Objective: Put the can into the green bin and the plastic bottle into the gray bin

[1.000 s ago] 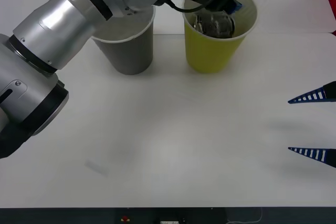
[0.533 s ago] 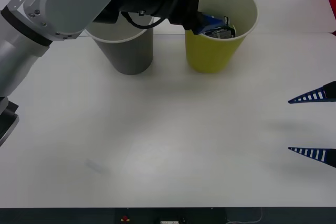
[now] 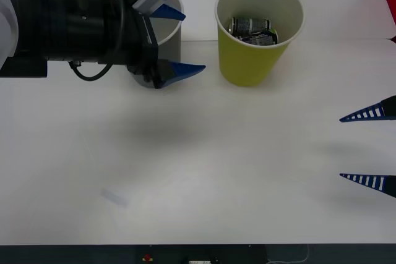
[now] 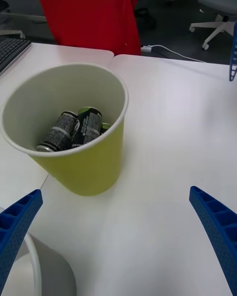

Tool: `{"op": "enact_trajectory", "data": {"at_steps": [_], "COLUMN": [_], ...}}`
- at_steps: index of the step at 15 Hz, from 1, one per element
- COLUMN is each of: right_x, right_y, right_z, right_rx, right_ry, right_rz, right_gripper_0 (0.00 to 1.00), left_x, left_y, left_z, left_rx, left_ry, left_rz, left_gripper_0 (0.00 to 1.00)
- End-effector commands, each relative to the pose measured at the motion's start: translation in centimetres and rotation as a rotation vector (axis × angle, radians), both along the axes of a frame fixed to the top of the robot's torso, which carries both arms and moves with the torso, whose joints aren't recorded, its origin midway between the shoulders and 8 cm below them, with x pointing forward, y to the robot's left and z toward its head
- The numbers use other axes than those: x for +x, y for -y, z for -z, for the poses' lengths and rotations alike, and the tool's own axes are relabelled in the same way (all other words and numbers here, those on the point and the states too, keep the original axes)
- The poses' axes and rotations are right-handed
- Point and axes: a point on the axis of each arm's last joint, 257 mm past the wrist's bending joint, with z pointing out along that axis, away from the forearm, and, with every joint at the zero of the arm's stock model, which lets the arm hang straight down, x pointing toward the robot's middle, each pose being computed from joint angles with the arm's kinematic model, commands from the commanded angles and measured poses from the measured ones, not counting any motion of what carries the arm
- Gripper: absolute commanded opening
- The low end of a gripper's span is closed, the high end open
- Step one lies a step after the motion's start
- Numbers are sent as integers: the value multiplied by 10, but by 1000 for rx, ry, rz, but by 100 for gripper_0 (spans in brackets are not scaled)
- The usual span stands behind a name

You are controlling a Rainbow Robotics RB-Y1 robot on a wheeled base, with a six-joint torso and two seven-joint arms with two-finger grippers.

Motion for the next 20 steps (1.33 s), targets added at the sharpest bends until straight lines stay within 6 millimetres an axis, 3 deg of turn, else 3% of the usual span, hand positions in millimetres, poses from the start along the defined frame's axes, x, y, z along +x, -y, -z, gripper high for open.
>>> {"op": "enact_trajectory", "data": {"at_steps": [1,6,12,20], "right_x": [0,0,0,0], "right_y": [0,0,0,0], "right_z": [0,0,0,0], "right_rx": [0,0,0,0], "right_ry": [0,0,0,0], "right_rz": [0,0,0,0], "right_gripper_0": [100,100,100,100], "left_x": [-16,-38,-71,-103], "left_y": [-34,-89,-148,-200], "left_z": [20,52,80,109], "left_rx": [13,80,190,235], "left_ry": [9,89,47,-26], "left_rz": [40,78,108,71], "left_gripper_0": [100,100,100,100]}}
